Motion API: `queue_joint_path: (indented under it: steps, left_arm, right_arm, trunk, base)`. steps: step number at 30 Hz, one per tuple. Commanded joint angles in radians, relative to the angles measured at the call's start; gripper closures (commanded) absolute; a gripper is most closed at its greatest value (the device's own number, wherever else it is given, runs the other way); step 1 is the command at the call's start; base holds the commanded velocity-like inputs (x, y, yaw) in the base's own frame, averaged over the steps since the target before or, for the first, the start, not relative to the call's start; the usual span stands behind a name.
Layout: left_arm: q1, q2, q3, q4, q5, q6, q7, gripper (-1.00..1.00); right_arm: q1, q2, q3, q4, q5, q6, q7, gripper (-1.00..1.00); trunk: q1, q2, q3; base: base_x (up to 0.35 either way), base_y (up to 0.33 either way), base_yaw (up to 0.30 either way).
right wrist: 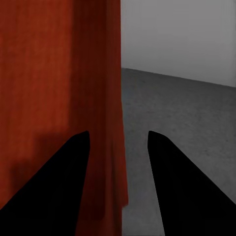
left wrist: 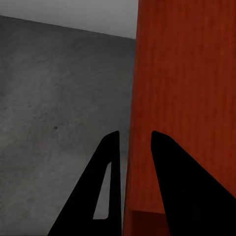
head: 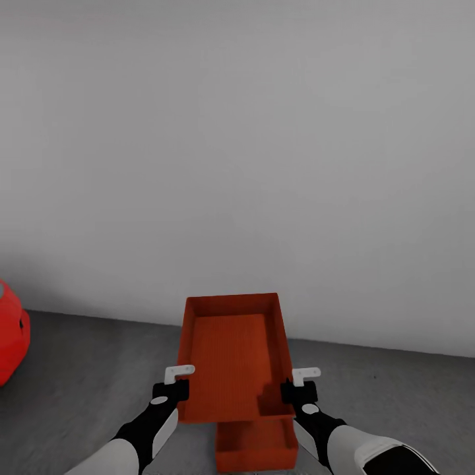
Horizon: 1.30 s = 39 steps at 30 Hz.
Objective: Move the two storage containers from the living room to the garage. In the garage, place one container on the floor and stack the other container on top of it (either order is fine).
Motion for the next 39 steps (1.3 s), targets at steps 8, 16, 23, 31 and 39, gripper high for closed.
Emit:
queue_joint_path:
  steps: [8, 16, 23, 31, 39]
  left_arm:
    - [0.0, 0.02, -0.001, 0.001, 0.015, -0.001, 0.01, 1.0]
    - [0.0, 0.02, -0.002, 0.001, 0.015, -0.001, 0.01, 1.0]
    - [0.0, 0.02, -0.002, 0.0, 0.015, -0.001, 0.01, 1.0]
    - [0.0, 0.02, -0.002, 0.0, 0.015, -0.001, 0.01, 1.0]
    - [0.0, 0.02, -0.002, 0.0, 0.015, -0.001, 0.01, 1.0]
  right_arm:
    - [-0.001, 0.001, -0.039, -0.003, 0.021, -0.082, 0.008, 1.0]
    - [-0.001, 0.001, -0.039, -0.003, 0.021, -0.082, 0.007, 1.0]
    - [-0.001, 0.001, -0.039, -0.003, 0.021, -0.082, 0.008, 1.0]
    - [-0.001, 0.001, -0.038, -0.003, 0.023, -0.082, 0.008, 1.0]
    - [-0.001, 0.001, -0.039, -0.003, 0.023, -0.082, 0.008, 1.0]
  trunk:
    - [0.0, -0.001, -0.014]
    - [0.0, -0.001, -0.027]
    - [0.0, -0.001, -0.039]
    - [0.0, -0.001, -0.052]
    - [0.0, -0.001, -0.065]
  base:
    - [0.0, 0.0, -0.003]
    - [0.0, 0.0, -0.068]
    - [0.0, 0.0, -0.082]
    - [0.0, 0.0, -0.073]
    - [0.0, 0.0, -0.01]
